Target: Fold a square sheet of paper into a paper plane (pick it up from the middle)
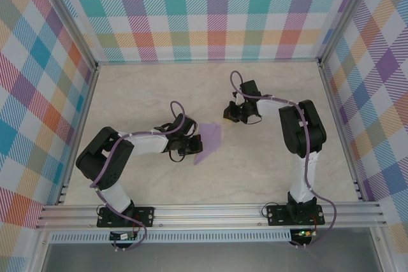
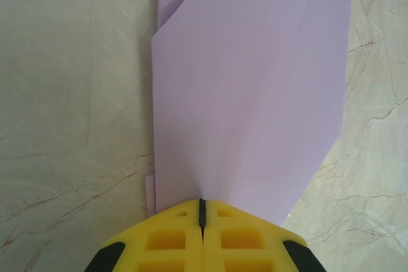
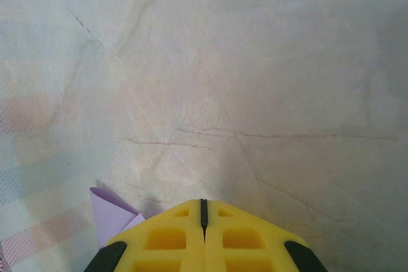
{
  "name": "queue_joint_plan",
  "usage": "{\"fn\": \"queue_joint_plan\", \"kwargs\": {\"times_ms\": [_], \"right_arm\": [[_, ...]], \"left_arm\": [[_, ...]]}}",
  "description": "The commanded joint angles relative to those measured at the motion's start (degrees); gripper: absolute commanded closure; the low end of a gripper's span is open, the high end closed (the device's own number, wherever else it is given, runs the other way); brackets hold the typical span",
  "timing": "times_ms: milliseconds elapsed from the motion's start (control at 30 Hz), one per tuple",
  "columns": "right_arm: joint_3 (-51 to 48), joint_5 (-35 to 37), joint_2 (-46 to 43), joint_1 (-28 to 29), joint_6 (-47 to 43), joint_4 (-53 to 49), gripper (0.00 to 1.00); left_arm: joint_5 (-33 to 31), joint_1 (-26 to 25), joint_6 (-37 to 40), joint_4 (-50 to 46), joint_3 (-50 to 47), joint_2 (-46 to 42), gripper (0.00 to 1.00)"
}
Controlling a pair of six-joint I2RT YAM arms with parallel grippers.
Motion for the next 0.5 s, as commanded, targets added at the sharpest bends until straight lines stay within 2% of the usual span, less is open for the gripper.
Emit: {"fn": "queue_joint_plan", "kwargs": {"times_ms": [0, 133, 333, 467], "right_arm": [[-1.51, -1.55, -5.89, 2.27, -0.41, -0.19, 1.00], [-5.23, -4.74, -8.13, 5.65, 1.33, 1.13, 1.00], [-6.13, -6.81, -7.02, 10.99, 2.79, 1.54, 1.00], [-5.47, -7.97, -4.77, 11.68, 2.94, 1.57, 1.00]], "left_arm": [[-3.28, 0.04, 0.88, -8.97, -3.18, 3.69, 1.00], [-2.97, 0.04, 0.79, -8.39, -2.77, 3.85, 1.00], [-2.96, 0.04, 0.78, -8.12, -2.36, 4.15, 1.00], [-2.56, 0.04, 0.87, -7.99, -1.86, 4.78, 1.00]]}}
